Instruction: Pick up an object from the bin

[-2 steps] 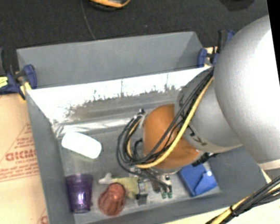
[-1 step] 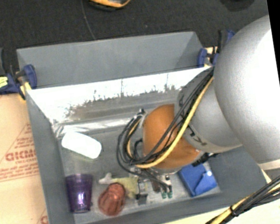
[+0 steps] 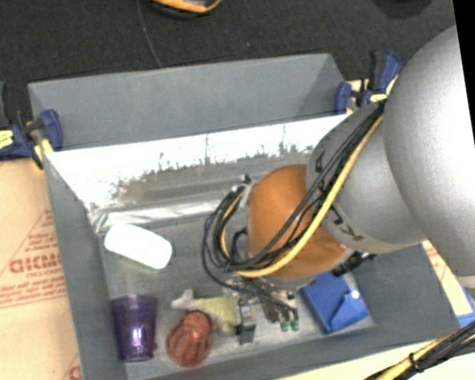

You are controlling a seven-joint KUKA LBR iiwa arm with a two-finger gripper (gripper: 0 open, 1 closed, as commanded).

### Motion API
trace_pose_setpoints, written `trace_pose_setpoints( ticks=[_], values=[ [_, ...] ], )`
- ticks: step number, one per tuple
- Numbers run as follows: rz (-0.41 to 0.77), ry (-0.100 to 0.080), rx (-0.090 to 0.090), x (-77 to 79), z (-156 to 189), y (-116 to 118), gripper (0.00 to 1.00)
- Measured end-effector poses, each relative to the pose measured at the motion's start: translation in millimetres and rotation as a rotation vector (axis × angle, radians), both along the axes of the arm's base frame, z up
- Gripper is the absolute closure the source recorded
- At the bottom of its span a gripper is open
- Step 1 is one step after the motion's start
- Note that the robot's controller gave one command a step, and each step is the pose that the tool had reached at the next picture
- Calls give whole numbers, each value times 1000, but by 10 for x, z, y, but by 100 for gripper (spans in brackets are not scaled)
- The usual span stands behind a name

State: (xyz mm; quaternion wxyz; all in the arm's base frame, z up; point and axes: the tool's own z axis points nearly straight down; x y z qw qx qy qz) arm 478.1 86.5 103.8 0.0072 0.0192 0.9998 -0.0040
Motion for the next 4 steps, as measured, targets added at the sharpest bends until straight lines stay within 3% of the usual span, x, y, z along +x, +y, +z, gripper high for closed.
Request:
trace_pose_setpoints(
  ticks=[1, 2, 3, 4],
  values=[
    [15, -9, 2, 90, 68, 580, 100],
    [6, -3, -1, 143, 736, 450, 100],
    [198, -7, -2, 194, 228, 369, 100],
    [222, -2, -3, 170, 799, 352, 100]
  ],
)
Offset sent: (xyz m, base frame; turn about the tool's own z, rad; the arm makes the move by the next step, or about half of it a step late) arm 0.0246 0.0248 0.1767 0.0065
